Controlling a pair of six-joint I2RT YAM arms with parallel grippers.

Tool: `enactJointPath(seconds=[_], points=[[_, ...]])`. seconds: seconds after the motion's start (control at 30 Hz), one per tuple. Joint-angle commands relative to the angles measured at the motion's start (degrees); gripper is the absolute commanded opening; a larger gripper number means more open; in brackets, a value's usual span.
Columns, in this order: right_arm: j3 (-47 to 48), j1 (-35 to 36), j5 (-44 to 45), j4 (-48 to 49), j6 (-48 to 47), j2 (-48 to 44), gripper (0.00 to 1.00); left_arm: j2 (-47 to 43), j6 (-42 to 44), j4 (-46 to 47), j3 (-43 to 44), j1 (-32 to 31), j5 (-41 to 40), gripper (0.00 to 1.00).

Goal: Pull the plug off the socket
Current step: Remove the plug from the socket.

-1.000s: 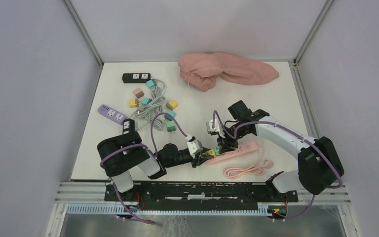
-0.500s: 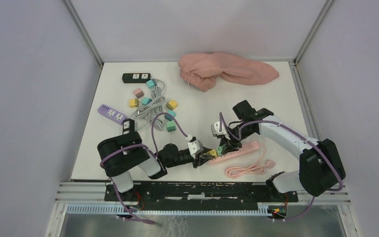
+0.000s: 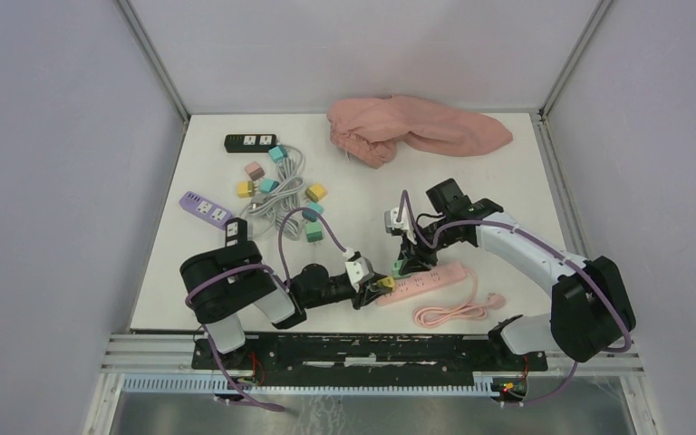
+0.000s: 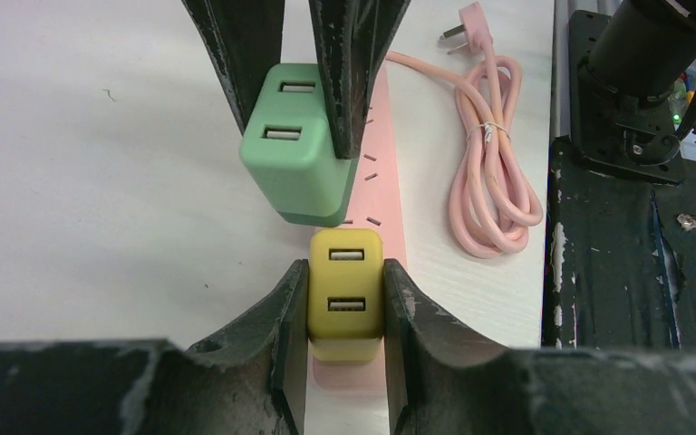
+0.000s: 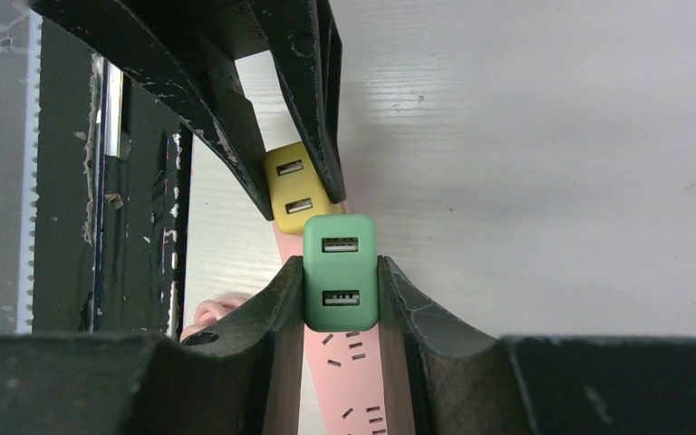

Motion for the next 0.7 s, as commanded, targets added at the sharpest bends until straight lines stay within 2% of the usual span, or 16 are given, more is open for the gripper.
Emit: enactJointPath(seconds=[0.0, 0.07, 0.2, 0.33, 0.4, 0.67], points=[[3.7, -2.6, -2.8, -1.1, 0.0, -2.0, 0.00, 1.3, 0.9, -5.4, -0.5, 0.3, -3.0, 0.03], [4.7, -4.1, -3.8, -2.7, 0.0, -2.5, 0.00, 0.3, 0.3, -5.4, -0.8, 0.3, -4.2, 0.08], [5.6, -6.7, -6.3, -4.7, 0.3, -3.9, 0.00, -3.3, -2.6, -6.5, -1.2, 0.2, -6.5, 0.48], [5.9, -9.0, -9.5, -4.9, 2.6, -4.5, 0.00, -9.6, -5.8, -11.6, -1.0, 0.3, -9.3, 0.76], [6.1, -9.9, -11.6, -4.4, 5.2, -4.1, 0.00, -14.0, -6.3, -16.5, -0.5, 0.3, -10.3, 0.82], [6.0, -12.3, -18.3, 1.6, 18.8, -1.8, 0.01, -29.8, -9.7, -34.2, 1.1, 0.3, -15.6, 0.94]])
